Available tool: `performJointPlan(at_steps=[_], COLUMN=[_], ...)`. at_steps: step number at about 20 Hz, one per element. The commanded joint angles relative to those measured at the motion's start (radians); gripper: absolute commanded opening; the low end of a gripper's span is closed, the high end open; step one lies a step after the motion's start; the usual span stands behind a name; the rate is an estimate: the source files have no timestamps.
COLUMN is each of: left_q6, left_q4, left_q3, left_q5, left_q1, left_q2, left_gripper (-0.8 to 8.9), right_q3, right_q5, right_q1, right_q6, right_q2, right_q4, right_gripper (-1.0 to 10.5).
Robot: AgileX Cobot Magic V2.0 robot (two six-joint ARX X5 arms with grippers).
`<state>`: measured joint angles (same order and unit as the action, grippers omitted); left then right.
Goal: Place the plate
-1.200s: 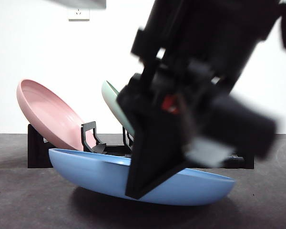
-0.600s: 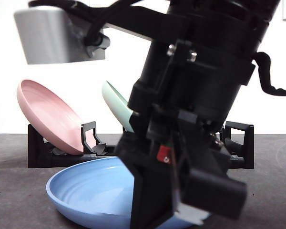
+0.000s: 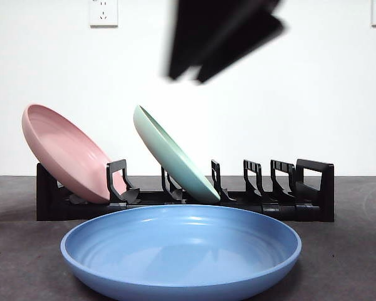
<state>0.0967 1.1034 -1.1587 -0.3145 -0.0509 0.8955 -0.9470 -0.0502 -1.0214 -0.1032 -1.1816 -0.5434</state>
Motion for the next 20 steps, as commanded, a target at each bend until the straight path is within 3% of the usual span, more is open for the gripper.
performJointPlan(at_steps=[1, 6, 10, 14, 20], left_q6=[0.002, 0.048, 0.077, 0.107, 0.159], left_q4=[-0.034, -0.058, -0.061, -0.152, -0.229], left_q3=[-0.024, -0.024, -0.024, -0.024, -0.069], left_q5=[-0.004, -0.004, -0.004, 0.016, 0.193], left_q1=[-0.003, -0.003, -0.003, -0.006, -0.08], left_q2=[0.007, 0.023, 0.081, 0.171, 0.361], left_gripper=[2.81, 2.82, 2.82, 2.83, 2.91], right_q3=[-0.006, -0.006, -0.006, -0.006, -0.006], right_q5=[-0.003, 0.047, 0.061, 0.061, 0.057], right_q1=[0.135, 0.499, 0.677, 0.732, 0.732], right_q6=[0.018, 0.003, -0.009, -0.008, -0.008], right_q2=[0.065, 0.259, 0.383, 0.452, 0.465], right_q4=[-0.024, -0.126, -0.211, -0.294, -0.325], right_gripper=[2.7, 2.7, 2.7, 2.7, 2.7])
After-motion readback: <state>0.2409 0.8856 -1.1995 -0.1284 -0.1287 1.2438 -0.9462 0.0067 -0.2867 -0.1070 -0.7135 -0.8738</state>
